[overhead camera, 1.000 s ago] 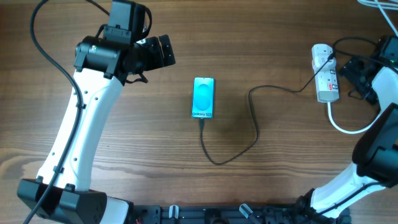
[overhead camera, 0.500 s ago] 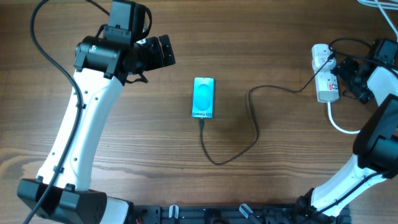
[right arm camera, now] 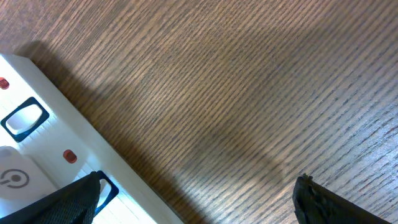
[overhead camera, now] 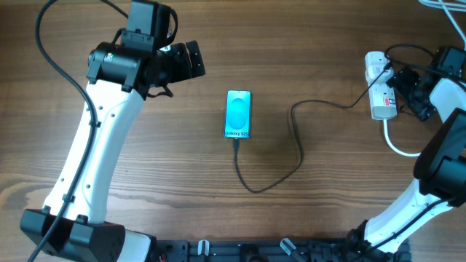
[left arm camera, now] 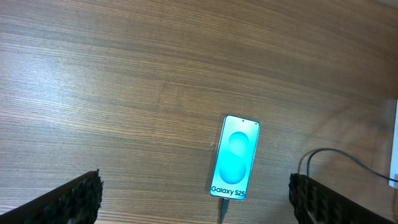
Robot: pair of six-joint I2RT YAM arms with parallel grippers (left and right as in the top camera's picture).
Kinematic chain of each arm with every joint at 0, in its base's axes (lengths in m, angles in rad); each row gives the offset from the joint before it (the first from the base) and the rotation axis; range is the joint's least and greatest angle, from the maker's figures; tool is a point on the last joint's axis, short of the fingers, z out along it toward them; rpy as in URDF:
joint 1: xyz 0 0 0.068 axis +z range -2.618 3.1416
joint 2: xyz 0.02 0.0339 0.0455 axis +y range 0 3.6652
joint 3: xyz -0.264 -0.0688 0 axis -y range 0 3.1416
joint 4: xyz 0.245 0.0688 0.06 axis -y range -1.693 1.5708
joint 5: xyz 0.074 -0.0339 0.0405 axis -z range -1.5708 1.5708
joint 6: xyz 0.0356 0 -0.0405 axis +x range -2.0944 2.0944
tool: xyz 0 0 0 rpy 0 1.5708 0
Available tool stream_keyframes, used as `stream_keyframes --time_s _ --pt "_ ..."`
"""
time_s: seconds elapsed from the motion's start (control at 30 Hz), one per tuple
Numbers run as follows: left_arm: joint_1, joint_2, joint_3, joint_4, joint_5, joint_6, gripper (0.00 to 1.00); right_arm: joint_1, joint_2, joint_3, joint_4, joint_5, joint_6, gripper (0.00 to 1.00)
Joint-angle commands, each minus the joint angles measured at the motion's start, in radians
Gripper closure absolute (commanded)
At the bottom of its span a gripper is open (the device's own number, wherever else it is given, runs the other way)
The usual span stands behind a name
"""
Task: Plug charger to phone and switch on socket
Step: 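Press the power strip's rocker switch down with the right gripper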
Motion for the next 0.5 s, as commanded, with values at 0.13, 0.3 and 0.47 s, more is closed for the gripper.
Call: stream_keyframes --time_s 0.13,0.3,0.47 --pt "-0.003 -0.003 0.003 0.003 -0.017 -0.013 0.0 0.008 0.03 0.013 -0.026 -0.119 -0.034 0.01" --pt "-0.003 -0.003 0.003 0.003 -0.017 -0.013 0.0 0.009 0.03 0.013 -0.04 -0.112 -0.04 0.0" --pt "-0.003 -0.003 0.003 0.003 -0.017 -0.013 0.0 0.007 0.024 0.014 -0.059 -0.143 -0.045 0.0"
